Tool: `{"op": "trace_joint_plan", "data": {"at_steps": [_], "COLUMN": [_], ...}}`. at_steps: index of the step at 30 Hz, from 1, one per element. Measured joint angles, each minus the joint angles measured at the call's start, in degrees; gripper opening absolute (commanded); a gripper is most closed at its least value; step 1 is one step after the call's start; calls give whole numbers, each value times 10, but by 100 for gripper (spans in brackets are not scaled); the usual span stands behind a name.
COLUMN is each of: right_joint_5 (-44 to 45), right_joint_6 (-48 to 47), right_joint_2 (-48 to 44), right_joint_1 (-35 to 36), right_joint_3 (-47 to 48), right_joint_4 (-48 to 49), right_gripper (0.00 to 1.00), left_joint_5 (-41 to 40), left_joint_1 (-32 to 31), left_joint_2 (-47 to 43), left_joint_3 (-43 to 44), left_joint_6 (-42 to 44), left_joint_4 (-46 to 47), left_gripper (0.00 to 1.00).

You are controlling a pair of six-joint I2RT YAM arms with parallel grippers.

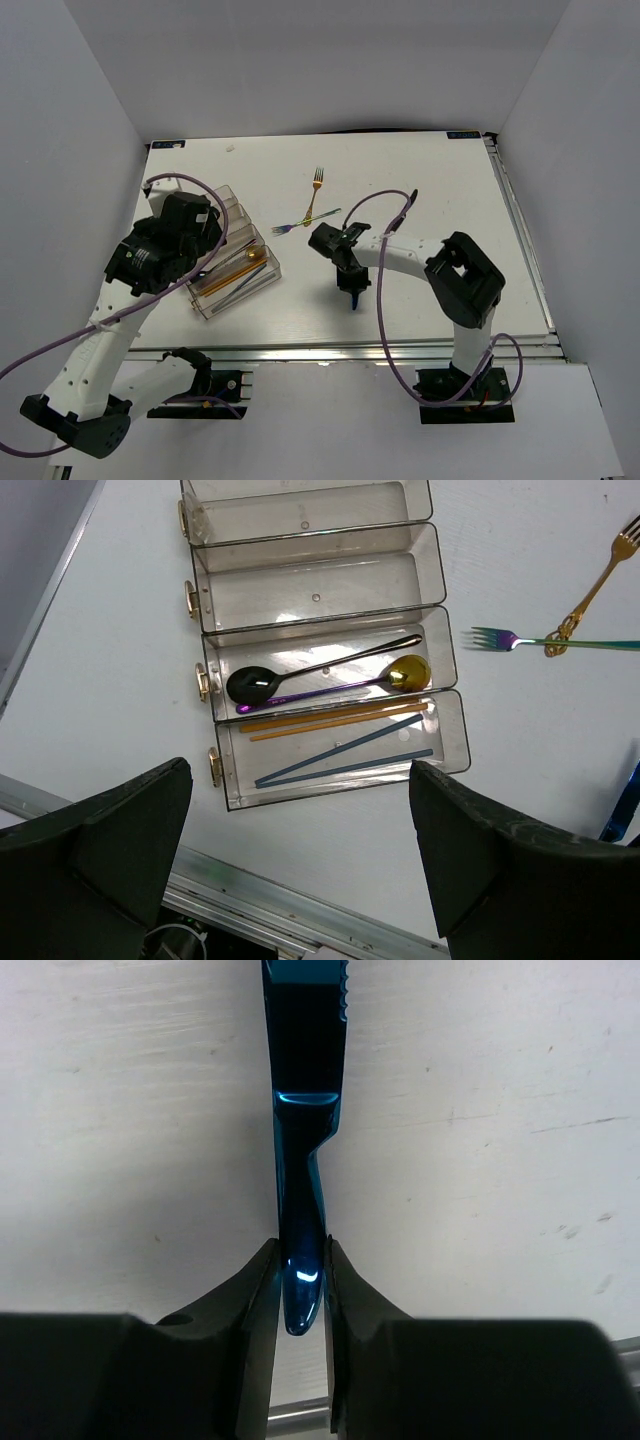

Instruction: Sort the eating utensils into containers

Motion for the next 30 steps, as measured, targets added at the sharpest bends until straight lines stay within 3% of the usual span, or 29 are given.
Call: {"op": "trace_joint_plan", "data": {"at_steps": [7,14,25,30], "right_joint_5": [-10,-69,-105,-122], "right_joint_6": [-106,-256,-465,-518], "right_joint_2": [-35,-26,146,202], "right_joint_1": [14,27,59,64], "right_joint_3": [25,126,447,512], "right_joint_4": [29,75,74,74], "right_gripper": [0,0,0,0], "left_joint_5": [-9,-11,-3,42], "left_joint_1": [0,0,0,0], "left_joint_2": [-2,-15,-72,-100], "left_joint_3": [0,-1,-22,-55], "left_joint_6": [-31,-53,-68,-75], "left_joint_4": [-7,-10,-1,34], "left_gripper": [98,98,98,98]}}
